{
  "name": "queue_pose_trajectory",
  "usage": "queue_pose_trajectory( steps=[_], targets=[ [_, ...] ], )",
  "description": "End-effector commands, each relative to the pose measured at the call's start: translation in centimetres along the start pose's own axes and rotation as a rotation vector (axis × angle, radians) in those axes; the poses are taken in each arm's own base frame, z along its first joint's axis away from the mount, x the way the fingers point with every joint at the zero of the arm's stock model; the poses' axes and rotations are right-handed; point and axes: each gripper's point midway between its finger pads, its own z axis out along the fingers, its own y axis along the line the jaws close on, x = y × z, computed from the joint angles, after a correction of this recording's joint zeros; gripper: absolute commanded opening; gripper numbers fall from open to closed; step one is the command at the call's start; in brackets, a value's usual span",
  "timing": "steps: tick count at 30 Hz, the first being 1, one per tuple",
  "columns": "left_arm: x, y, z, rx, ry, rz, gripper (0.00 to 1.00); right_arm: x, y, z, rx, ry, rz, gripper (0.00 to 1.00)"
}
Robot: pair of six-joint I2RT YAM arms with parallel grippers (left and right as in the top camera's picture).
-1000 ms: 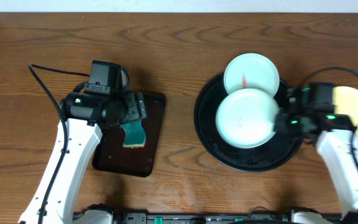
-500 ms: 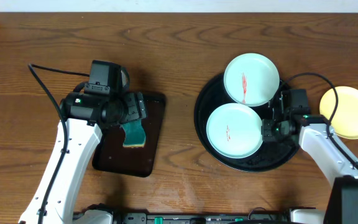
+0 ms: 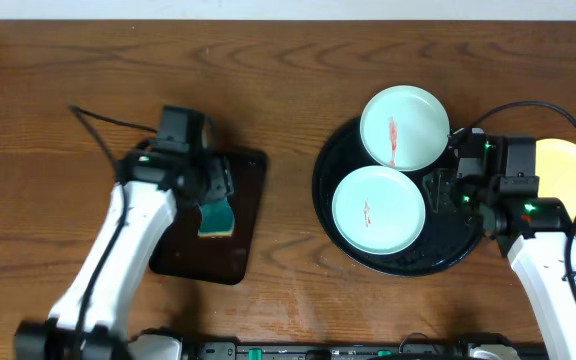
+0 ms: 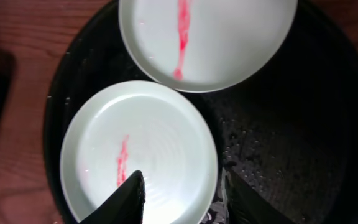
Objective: Clean dirty plates on tray and stack at the side
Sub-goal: 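Grasp the sponge again with the left gripper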
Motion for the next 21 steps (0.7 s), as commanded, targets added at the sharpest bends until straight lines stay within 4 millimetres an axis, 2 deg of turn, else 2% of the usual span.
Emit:
queue_pose_trajectory(
  steps=[1, 4, 9, 11, 12, 15, 18, 19, 21],
  targets=[
    [2.5, 2.2, 4.6, -0.093, 0.106, -0.022, 0.66, -0.3, 0.7, -0.4, -0.039, -0.007, -0.015, 0.38],
    [3.3, 2.6, 7.3, -0.119, 0.153, -0.082, 0.51, -0.2, 0.7, -0.4, -0.039, -0.004, -0.015, 0.38],
    [4.3, 3.2, 10.0, -0.155, 0.223, -0.117, 0.38, -0.2, 0.7, -0.4, -0.039, -0.003, -0.014, 0.38],
    [5.0, 3.2, 10.6, -0.155, 0.259, -0.119, 0.14, -0.1, 0.7, -0.4, -0.039, 0.0, -0.013, 0.38],
    [5.3, 3.1, 10.7, -0.146, 0.274, -0.122, 0.08, -0.1, 0.7, -0.4, -0.038, 0.001, -0.013, 0.38],
    [5.1, 2.8, 10.3, -0.134, 0.273, -0.118, 0.07, -0.1, 0.7, -0.4, -0.038, 0.002, -0.013, 0.38],
    [3.7, 2.1, 8.3, -0.118, 0.239, -0.117, 0.08, -0.1, 0.7, -0.4, -0.038, 0.002, -0.013, 0.38],
    [3.3, 1.9, 7.6, -0.113, 0.229, -0.116, 0.14, -0.1, 0.7, -0.4, -0.038, 0.002, -0.013, 0.37],
    [2.5, 1.5, 6.4, -0.095, 0.195, -0.097, 0.37, -0.1, 0.7, -0.4, -0.038, 0.002, -0.013, 0.37]
  ],
)
